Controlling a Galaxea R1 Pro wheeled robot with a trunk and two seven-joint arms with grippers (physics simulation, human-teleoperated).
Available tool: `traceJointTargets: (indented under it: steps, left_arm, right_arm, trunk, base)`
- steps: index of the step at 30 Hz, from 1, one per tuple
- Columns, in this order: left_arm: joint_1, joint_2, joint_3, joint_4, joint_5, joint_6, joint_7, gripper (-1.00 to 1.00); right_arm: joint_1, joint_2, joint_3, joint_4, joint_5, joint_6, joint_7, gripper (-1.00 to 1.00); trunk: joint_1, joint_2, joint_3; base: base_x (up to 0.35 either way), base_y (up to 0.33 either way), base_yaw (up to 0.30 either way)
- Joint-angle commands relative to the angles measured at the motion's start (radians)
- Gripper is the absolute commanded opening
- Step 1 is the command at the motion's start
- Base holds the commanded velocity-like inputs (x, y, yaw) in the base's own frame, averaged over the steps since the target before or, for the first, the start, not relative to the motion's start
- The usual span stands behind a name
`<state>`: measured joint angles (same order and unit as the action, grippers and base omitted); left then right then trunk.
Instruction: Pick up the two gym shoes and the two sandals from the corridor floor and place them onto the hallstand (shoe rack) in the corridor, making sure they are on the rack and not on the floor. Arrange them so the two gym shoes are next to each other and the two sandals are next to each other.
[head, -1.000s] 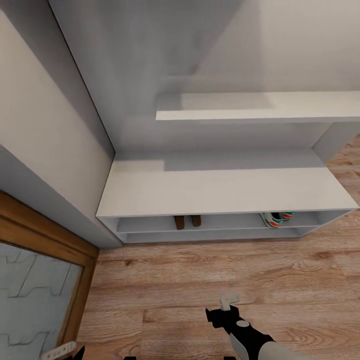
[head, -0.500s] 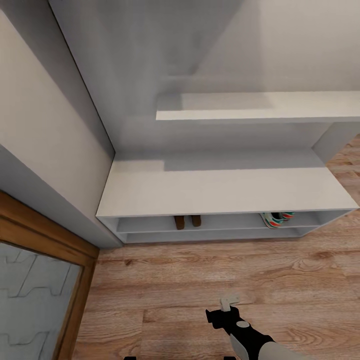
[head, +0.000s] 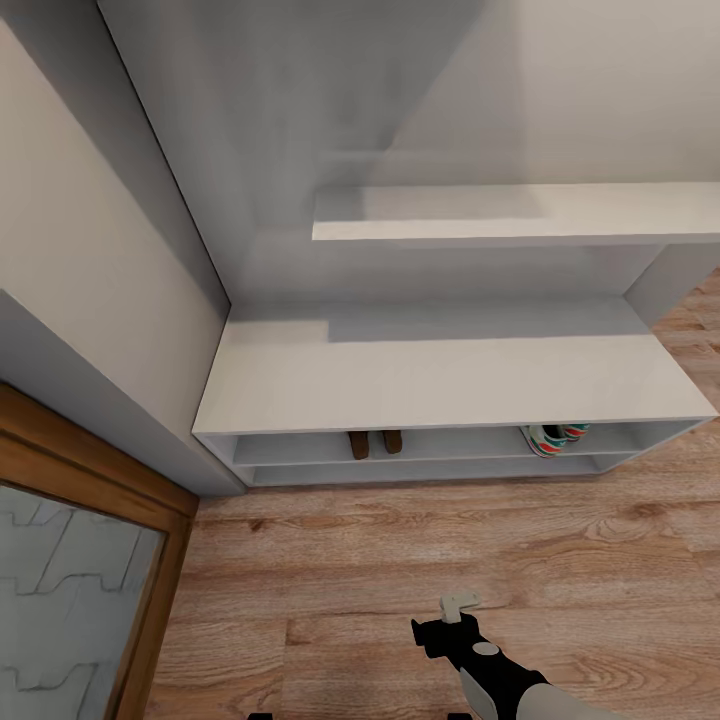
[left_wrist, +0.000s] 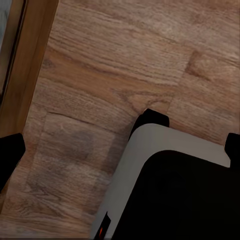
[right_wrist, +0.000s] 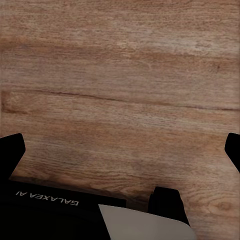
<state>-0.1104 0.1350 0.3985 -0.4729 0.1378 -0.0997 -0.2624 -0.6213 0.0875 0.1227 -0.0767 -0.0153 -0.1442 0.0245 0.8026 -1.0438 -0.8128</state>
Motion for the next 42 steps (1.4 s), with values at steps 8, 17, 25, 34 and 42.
traceJointTargets:
  steps: [8,17,25,34,42]
  left_arm:
    - [0.001,0.0,0.001,0.07,0.002,0.001,0.0,1.0]
    - [0.001,0.0,0.003,0.159,0.002,0.001,0.0,1.0]
    - [0.002,0.0,0.004,0.233,0.002,0.002,0.0,1.0]
    - [0.003,0.0,0.003,0.255,0.002,0.002,0.0,1.0]
    - [0.003,0.0,0.003,0.256,0.002,0.002,0.0,1.0]
  right_arm:
    - [0.0,0.0,0.0,0.0,0.0,0.0,0.0,1.0]
    - [0.0,0.0,0.0,0.0,0.0,0.0,0.0,1.0]
    - [0.0,0.0,0.0,0.0,0.0,0.0,0.0,1.0]
    - [0.0,0.0,0.0,0.0,0.0,0.0,0.0,1.0]
    - [0.0,0.0,0.0,0.0,0.0,0.0,0.0,1.0]
  trunk:
    - [0.0,0.0,0.0]
    - [0.0,0.0,0.0]
    - [0.0,0.0,0.0]
    - [0.0,0.0,0.0]
    - [0.0,0.0,0.0]
  base:
    - [0.0,0.0,0.0]
    - [0.0,0.0,0.0]
    - [0.0,0.0,0.0]
    - [0.0,0.0,0.0]
    - [0.0,0.0,0.0]
